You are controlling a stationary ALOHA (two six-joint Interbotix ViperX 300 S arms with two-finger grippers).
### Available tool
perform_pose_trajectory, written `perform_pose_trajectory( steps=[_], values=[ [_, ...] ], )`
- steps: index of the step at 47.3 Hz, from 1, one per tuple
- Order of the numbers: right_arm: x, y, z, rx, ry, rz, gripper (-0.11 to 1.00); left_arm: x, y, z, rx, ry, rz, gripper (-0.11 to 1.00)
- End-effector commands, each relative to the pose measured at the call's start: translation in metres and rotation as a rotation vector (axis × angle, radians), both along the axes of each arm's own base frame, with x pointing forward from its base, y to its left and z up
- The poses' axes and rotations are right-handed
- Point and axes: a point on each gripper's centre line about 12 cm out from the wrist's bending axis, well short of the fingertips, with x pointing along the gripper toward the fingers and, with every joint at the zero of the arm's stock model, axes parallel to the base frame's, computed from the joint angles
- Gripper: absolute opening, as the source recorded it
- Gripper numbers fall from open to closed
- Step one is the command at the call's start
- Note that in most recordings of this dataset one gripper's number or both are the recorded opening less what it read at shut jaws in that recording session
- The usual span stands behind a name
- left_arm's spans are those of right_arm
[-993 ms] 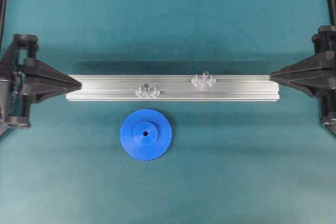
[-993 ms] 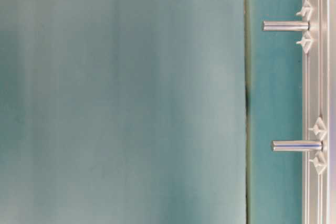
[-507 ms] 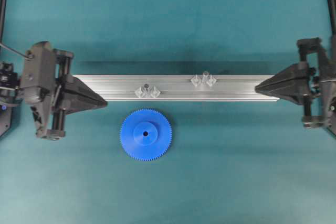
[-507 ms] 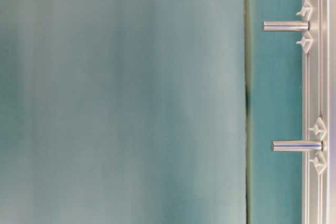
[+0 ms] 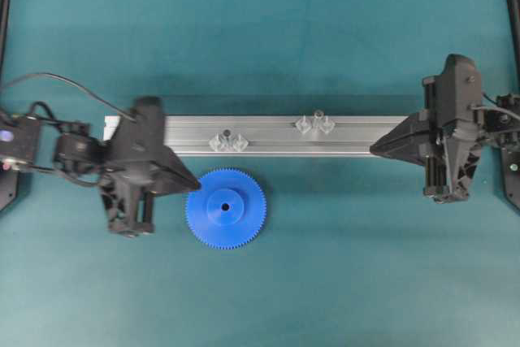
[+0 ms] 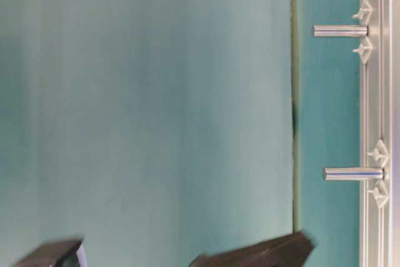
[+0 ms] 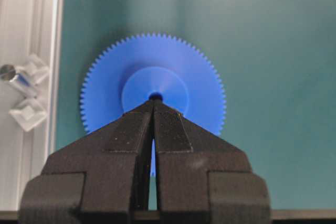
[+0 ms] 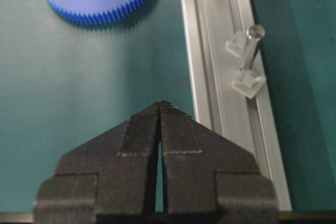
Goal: Find the location of the shaft and insert the large gear.
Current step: 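Lower the open left gripper over the blue gear's hub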
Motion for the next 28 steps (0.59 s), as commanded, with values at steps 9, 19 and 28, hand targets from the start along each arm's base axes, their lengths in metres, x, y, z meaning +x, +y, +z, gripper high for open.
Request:
perform_pose_trajectory(
  steps=[9, 19, 28],
  values=[
    [0.006, 0.000, 0.010, 0.007, -0.015, -0.006, 0.02, 0.020, -0.004, -0.005, 0.013, 0.082, -0.007, 0.02],
    [0.006, -0.001, 0.010, 0.007, 0.003, -0.007, 0.02, 0.028, -0.005, -0.010, 0.002, 0.102, 0.002, 0.54],
    [0.005, 0.000, 0.011, 0.008, -0.002, -0.006, 0.02, 0.039, -0.007, -0.024, -0.047, 0.152, 0.042, 0.94]
  ],
)
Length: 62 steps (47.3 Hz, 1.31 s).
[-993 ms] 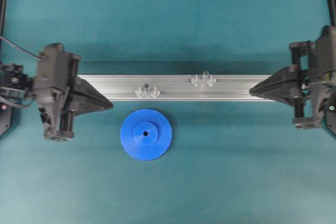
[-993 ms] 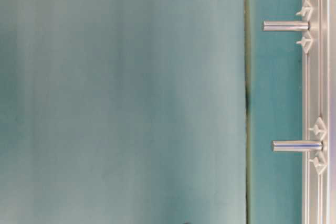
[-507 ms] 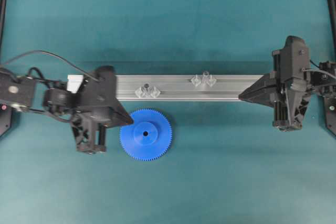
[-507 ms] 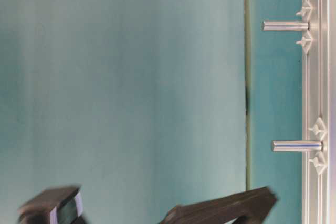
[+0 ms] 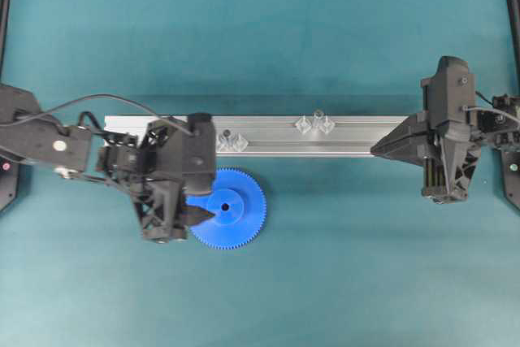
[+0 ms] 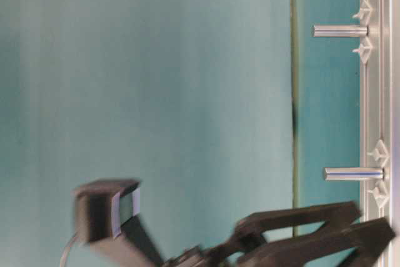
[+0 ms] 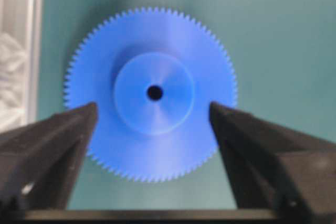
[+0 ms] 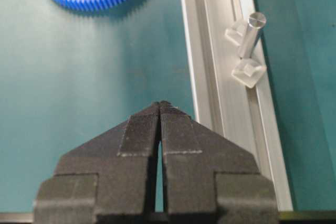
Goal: Find the location of the shaft and insert the large gear.
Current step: 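Lower the open left gripper over the blue gear's hub, then close the left gripper on the blue gear's hub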
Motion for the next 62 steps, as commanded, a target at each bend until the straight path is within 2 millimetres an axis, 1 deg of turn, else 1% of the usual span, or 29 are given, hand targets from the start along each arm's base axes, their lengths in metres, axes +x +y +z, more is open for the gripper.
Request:
perform_pose_trajectory(
  steps=[1, 13, 21, 34, 49, 62],
  values=[
    [0.005, 0.000, 0.010, 0.006, -0.035, -0.006, 0.02, 0.009, -0.003, 0.007, -0.014, -0.018, 0.004, 0.95],
    [0.004, 0.000, 0.011, 0.006, -0.038, -0.006, 0.02, 0.018, -0.007, -0.014, -0.008, 0.032, -0.002, 0.94],
    [0.002, -0.001, 0.011, 0.005, -0.041, -0.008, 0.02, 0.023, -0.012, -0.018, -0.007, 0.040, -0.011, 0.94],
    [0.000, -0.002, 0.011, 0.005, -0.046, -0.011, 0.02, 0.026, -0.012, -0.035, 0.001, 0.096, -0.011, 0.94],
    [-0.004, -0.001, 0.010, 0.005, -0.051, -0.011, 0.01, 0.026, -0.012, -0.042, 0.003, 0.114, -0.010, 0.94],
    [-0.008, -0.001, 0.013, 0.008, -0.066, -0.012, 0.02, 0.030, -0.013, -0.042, 0.001, 0.110, -0.009, 0.94]
  ],
)
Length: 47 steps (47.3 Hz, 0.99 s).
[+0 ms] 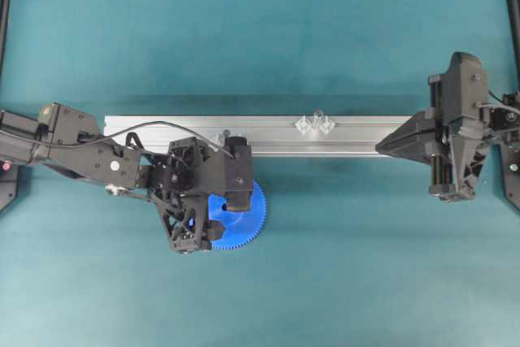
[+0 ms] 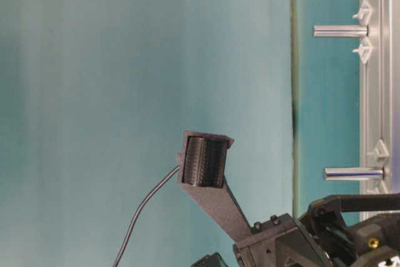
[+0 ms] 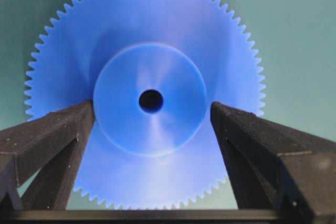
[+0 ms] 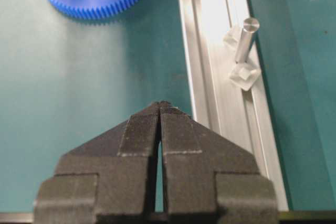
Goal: Find the location of the shaft and insert the large gear.
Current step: 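Close the left gripper on the blue gear's hub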
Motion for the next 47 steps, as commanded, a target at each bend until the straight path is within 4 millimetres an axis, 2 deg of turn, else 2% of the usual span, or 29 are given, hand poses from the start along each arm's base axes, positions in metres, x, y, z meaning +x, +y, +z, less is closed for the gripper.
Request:
perform_pose_trajectory(
  steps=[1, 13, 47],
  values=[
    [0.001, 0.000, 0.006, 0.007, -0.026, -0.007, 0.02, 0.007, -0.003, 0.011, -0.004, -0.037, -0.007, 0.94],
    [-0.004, 0.000, 0.009, 0.007, -0.042, -0.005, 0.02, 0.009, -0.004, 0.006, -0.007, -0.024, -0.001, 0.94],
    [-0.016, 0.000, 0.012, 0.035, -0.077, -0.025, 0.02, 0.000, -0.002, -0.008, 0.004, 0.058, 0.001, 0.94]
  ],
)
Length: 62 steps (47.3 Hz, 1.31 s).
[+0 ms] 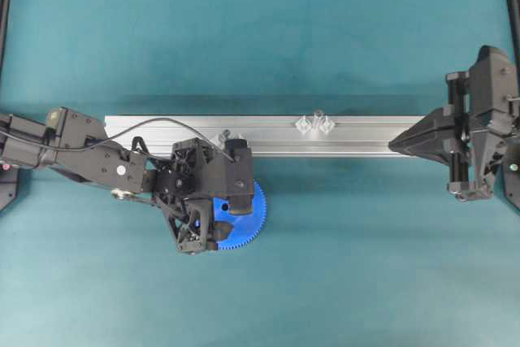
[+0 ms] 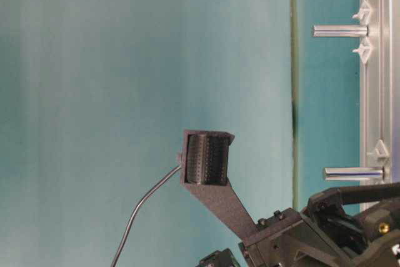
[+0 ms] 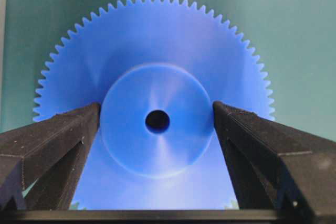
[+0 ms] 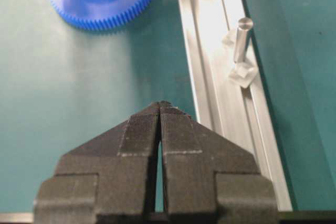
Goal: Find the location of the shaft and insert the large gear.
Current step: 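Close the left gripper on the blue gear's hub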
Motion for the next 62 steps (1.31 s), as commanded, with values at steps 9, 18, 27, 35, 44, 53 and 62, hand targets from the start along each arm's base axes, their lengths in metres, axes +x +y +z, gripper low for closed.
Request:
perform_pose_trajectory(
  steps=[9, 18, 27, 35, 44, 53, 62],
  values=[
    [-0.001, 0.000, 0.006, 0.005, -0.028, -0.003, 0.02, -0.001, 0.001, 0.000, 0.001, 0.009, 0.002, 0.94],
    [-0.004, 0.000, 0.007, 0.004, -0.037, -0.005, 0.01, -0.008, 0.002, 0.000, 0.014, 0.074, -0.001, 0.94],
    [-0.007, 0.000, 0.006, 0.004, -0.041, -0.005, 0.01, -0.011, 0.002, 0.007, 0.015, 0.088, 0.000, 0.94],
    [-0.007, 0.000, 0.006, 0.006, -0.042, -0.004, 0.02, -0.010, 0.002, 0.006, 0.016, 0.088, -0.001, 0.94],
    [-0.007, 0.000, 0.006, 0.006, -0.043, -0.006, 0.02, -0.007, 0.002, 0.003, 0.017, 0.086, -0.002, 0.94],
    [-0.008, 0.000, 0.007, 0.005, -0.048, -0.006, 0.02, -0.007, 0.002, 0.005, 0.017, 0.086, -0.002, 0.93],
    [-0.008, 0.000, 0.008, 0.005, -0.054, -0.006, 0.01, -0.005, 0.002, 0.008, 0.019, 0.090, -0.003, 0.74]
  ],
)
